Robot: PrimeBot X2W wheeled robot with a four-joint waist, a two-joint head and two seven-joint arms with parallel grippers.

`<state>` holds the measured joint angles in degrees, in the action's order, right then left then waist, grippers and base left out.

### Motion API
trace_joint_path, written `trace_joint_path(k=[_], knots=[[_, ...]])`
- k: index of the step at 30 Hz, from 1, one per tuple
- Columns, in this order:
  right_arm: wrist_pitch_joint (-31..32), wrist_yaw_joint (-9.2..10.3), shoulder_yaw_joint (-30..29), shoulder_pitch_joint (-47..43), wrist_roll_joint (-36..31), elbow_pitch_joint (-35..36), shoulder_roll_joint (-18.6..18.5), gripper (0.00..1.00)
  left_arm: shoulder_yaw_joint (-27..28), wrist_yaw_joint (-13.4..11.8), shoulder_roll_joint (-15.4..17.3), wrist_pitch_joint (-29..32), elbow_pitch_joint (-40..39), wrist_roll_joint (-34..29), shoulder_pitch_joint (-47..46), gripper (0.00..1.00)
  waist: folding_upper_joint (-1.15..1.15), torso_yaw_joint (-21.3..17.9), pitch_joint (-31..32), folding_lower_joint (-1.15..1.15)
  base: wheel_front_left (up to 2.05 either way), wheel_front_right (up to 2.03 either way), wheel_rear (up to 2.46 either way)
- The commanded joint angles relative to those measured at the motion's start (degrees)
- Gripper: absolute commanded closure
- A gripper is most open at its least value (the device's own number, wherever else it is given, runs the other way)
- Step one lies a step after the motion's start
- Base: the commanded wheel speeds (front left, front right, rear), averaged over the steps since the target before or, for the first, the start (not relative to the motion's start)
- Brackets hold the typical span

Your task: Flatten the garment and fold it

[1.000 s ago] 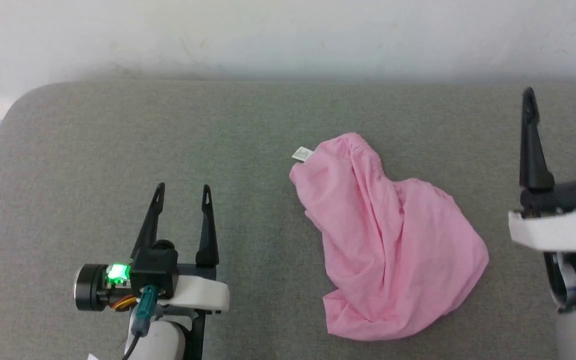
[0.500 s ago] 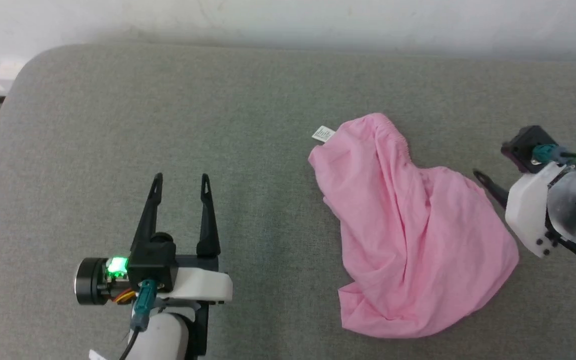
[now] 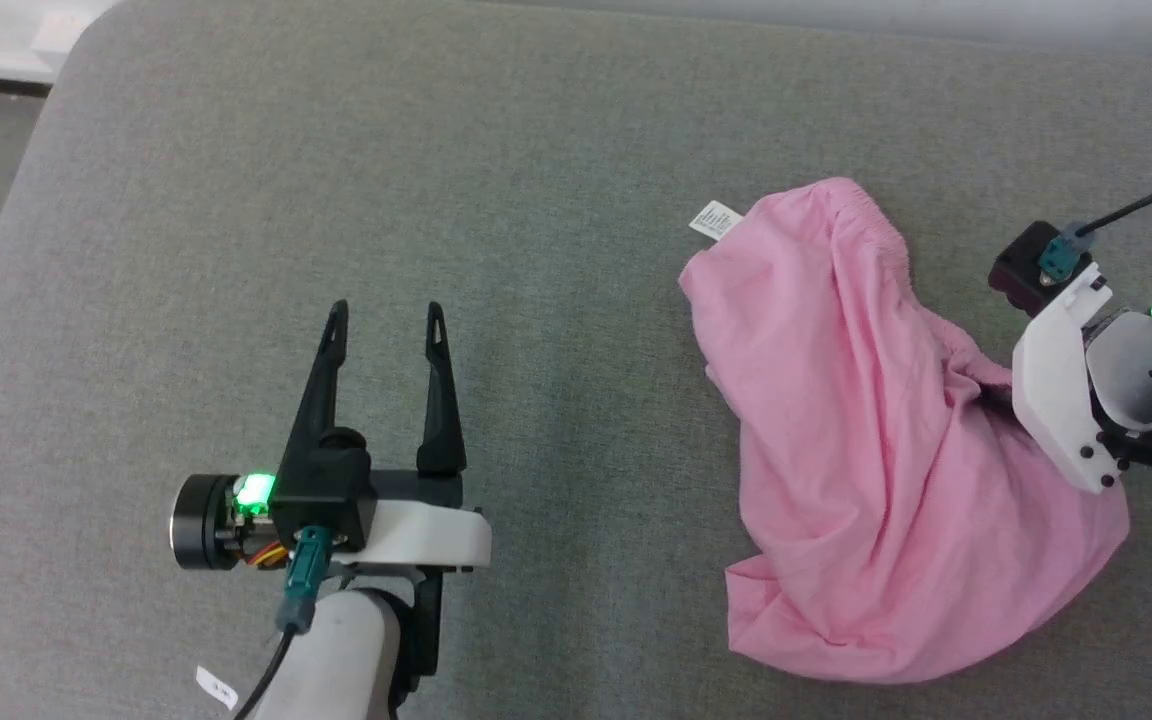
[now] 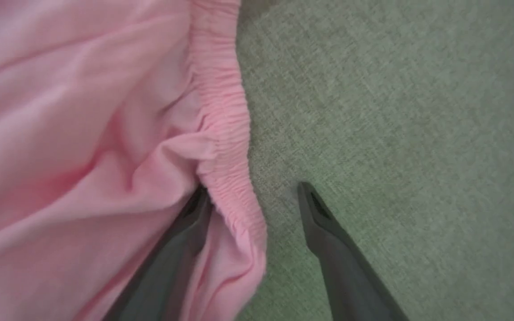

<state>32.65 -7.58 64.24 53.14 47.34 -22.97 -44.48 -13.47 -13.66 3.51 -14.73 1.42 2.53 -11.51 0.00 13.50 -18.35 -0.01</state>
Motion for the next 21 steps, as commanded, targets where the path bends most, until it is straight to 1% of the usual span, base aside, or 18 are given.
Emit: trace_joint_path(k=[1, 2, 3, 4, 7, 10, 11, 14, 16, 19, 21], knots=[[-0.4, 0.09, 2.9, -1.2, 1.6, -2.0, 1.1, 0.00, -0.1, 0.1, -0.3, -0.3, 0.2, 0.2, -1.0, 0.00, 0.00, 1.3, -1.2, 0.01, 0.00, 0.00, 0.00], [-0.9, 0.09, 3.8, -1.3, 2.3, -2.7, 1.3, 0.00, 0.0, 0.0, -0.4, -0.3, 0.2, 0.2, -1.0, 0.00, 0.00, 1.2, -1.1, 0.01, 0.00, 0.00, 0.00], [-1.7, 0.09, 4.8, -1.3, 2.6, -3.1, 1.4, 0.71, 0.1, -0.1, -0.4, -0.3, 0.3, 0.2, -0.9, 0.00, 0.00, 1.0, -0.8, 0.01, 0.00, 0.00, 0.00], [-3.0, 0.09, 5.6, -0.9, 2.2, -3.3, 1.4, 1.00, 0.3, -0.2, -0.4, -0.3, 0.4, 0.1, -0.6, 0.00, 0.00, 0.7, -0.5, 0.01, 0.00, 0.00, 0.00], [-9.0, 0.09, 6.3, 0.2, 1.7, -3.3, 1.5, 1.00, 1.4, -0.3, -0.4, -0.3, 0.7, -0.1, 0.4, 0.00, 0.00, -1.2, 1.2, 0.01, 0.00, 0.00, 0.00], [-16.3, 0.09, 6.0, 1.2, 1.0, -2.5, 0.3, 1.00, 2.1, 0.1, -0.3, -0.3, 1.0, -0.4, 1.6, 0.00, 0.00, -3.3, 3.6, 0.01, 0.00, 0.00, 0.00], [-16.3, 0.09, 6.0, 1.2, 1.0, -2.5, 0.3, 1.00, 2.1, 0.1, -0.3, -0.3, 1.0, -0.4, 1.6, 0.00, 0.00, -3.3, 3.6, 0.01, 0.00, 0.00, 0.00], [-23.2, 0.09, 4.4, 0.9, 0.6, 0.0, -2.3, 1.00, 2.6, 0.5, -0.2, -0.3, 1.3, -0.6, 3.0, 0.00, 0.00, -5.5, 6.2, 0.01, 0.00, 0.00, 0.00], [-26.5, 0.09, 2.4, -0.4, 0.7, 2.5, -4.7, 1.00, 2.8, 0.7, -0.1, -0.3, 1.3, -0.8, 4.0, 0.00, 0.00, -7.0, 7.6, 0.01, 0.00, 0.00, 0.00], [-29.5, 0.09, -1.5, -4.6, 0.9, 6.6, -8.9, 1.00, 3.1, 0.9, 0.0, -0.3, 1.3, -1.1, 5.3, 0.00, 0.00, -9.1, 9.3, 0.01, 0.00, 0.00, 0.00], [-30.6, 0.09, -4.5, -9.1, 1.4, 8.5, -11.5, 1.00, 3.1, 1.1, 0.1, -0.3, 1.2, -1.3, 6.0, 0.00, 0.00, -10.2, 10.1, 0.01, 0.00, 0.00, 0.00]])
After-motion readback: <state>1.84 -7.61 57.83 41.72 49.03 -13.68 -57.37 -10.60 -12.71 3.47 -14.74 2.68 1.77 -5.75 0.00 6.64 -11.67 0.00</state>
